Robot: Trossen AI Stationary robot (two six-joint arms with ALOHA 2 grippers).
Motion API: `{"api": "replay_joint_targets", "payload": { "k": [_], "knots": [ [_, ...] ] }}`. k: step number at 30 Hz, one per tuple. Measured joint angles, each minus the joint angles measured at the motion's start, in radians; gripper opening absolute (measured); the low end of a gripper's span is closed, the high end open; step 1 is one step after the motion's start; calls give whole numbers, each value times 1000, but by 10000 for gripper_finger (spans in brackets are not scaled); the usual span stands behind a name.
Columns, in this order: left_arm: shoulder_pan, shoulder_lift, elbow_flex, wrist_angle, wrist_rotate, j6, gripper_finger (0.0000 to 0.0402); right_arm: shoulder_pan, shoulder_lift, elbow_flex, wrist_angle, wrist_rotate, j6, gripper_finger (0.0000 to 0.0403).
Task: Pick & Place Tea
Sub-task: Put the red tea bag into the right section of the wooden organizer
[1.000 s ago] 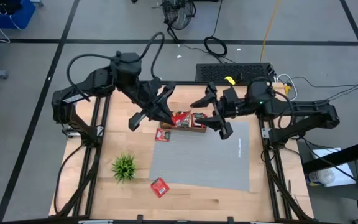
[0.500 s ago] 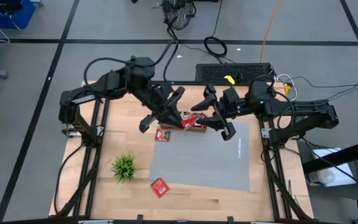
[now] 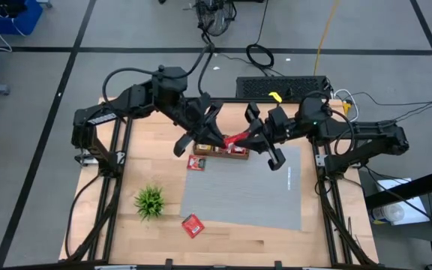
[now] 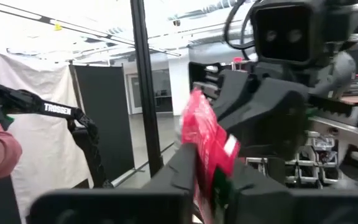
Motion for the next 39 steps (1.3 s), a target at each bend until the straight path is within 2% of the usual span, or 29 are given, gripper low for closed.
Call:
{"api": "replay_joint_targets", "payload": {
  "k": [2,6,10,13,24,28,32,37,39],
  "knots": [
    [5,0,0,-2,-4,-16,11,0,0,0,-1,-3,-1,8],
    [22,-1,0,-49,-8,-72,30,0,-10,0,-16,-2,3,4],
    [71,-30,-2,-272,-23,-39,47,-8,-51,-1,-68,-3,-2,2],
    [94,-68,-2,-358,-66,4,52,-32,-91,1,-165,4,2,2],
    [131,-222,0,-350,-249,109,55,-166,-84,0,-578,32,-14,1],
    [132,-231,0,-348,-295,155,55,-210,-56,-1,-735,97,-76,1],
    [131,-230,0,-307,-293,179,55,-245,-25,-1,-819,107,-109,1],
    [132,-254,-1,-262,-292,192,55,-257,0,-1,-828,78,-124,0],
    [133,-277,0,-297,-292,149,55,-257,10,0,-827,76,-122,0]
  ]
}}
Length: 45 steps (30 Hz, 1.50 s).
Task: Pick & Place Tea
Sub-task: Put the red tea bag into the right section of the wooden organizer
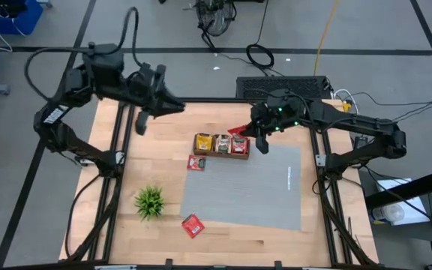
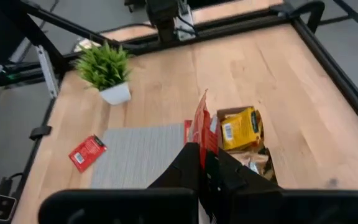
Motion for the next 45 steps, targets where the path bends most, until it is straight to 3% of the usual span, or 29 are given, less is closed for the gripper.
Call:
{"api": "replay_joint_targets", "payload": {
  "k": [2,4,9,12,15,18,25,33,45],
  "knots": [
    [2,-24,1,-113,-5,-37,55,0,3,-1,-6,1,1,0],
    [-29,-39,-12,-208,-73,-52,56,0,2,-1,-3,1,-3,0],
    [-137,-109,-223,-159,-315,-83,56,-1,3,0,12,1,-1,0],
    [-157,-165,-428,-4,-337,-115,56,-1,1,0,12,1,1,0],
    [-167,-251,-647,257,-265,-156,56,-1,2,0,11,1,1,0],
    [-165,-349,-834,451,-262,-197,56,-9,4,0,11,0,-4,0],
    [-165,-519,-1119,612,-322,-265,56,-73,85,-1,-69,-48,-43,0],
    [-165,-587,-1261,633,-285,-428,56,-102,213,-1,-187,-14,-162,0],
    [-225,-593,-1273,653,-246,-482,56,-124,393,0,-225,-1,-240,0]
  ]
}}
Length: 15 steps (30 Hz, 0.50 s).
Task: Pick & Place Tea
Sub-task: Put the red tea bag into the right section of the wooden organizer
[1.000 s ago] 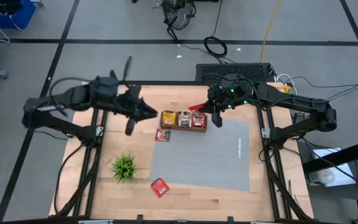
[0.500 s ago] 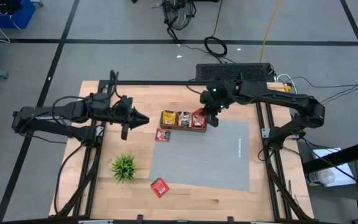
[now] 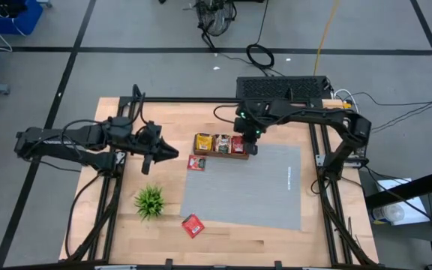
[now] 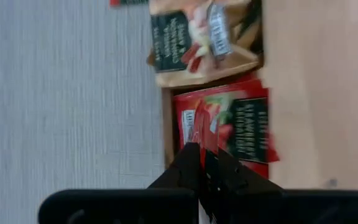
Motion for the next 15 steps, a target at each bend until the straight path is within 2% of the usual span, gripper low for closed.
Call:
{"api": "replay_joint_targets", "payload": {
  "k": [4,15],
  "knots": [
    [-18,0,0,0,0,-5,56,8,28,0,-9,-49,-1,0],
    [-35,0,0,3,0,-42,56,19,121,0,-10,-47,-38,0]
  ]
}}
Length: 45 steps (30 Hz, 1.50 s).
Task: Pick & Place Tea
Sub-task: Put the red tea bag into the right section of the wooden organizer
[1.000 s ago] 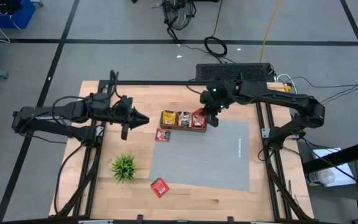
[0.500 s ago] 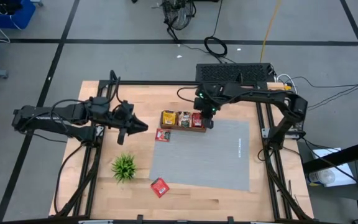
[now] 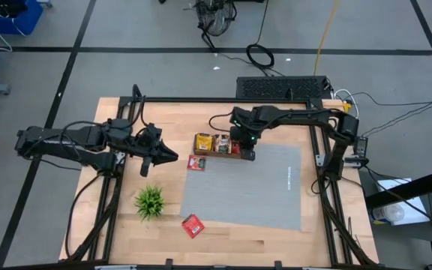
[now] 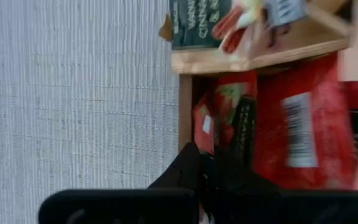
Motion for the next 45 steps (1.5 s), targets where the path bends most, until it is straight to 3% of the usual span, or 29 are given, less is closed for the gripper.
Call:
{"api": "replay_joint_targets", "payload": {
  "k": [9,19,24,29,39,45],
  "knots": [
    [-2,-3,0,28,24,-31,56,1,12,0,-3,0,-15,17],
    [-2,-3,0,99,58,-27,56,3,-53,0,6,56,-36,150],
    [1,-3,0,97,86,-77,56,3,-88,11,-10,57,13,195],
    [13,1,0,105,85,-104,56,8,-171,54,9,58,76,214],
    [24,6,0,76,54,-72,59,77,-363,56,203,105,360,235],
    [26,12,1,22,136,-87,117,142,-426,56,326,108,405,247]
  ]
}}
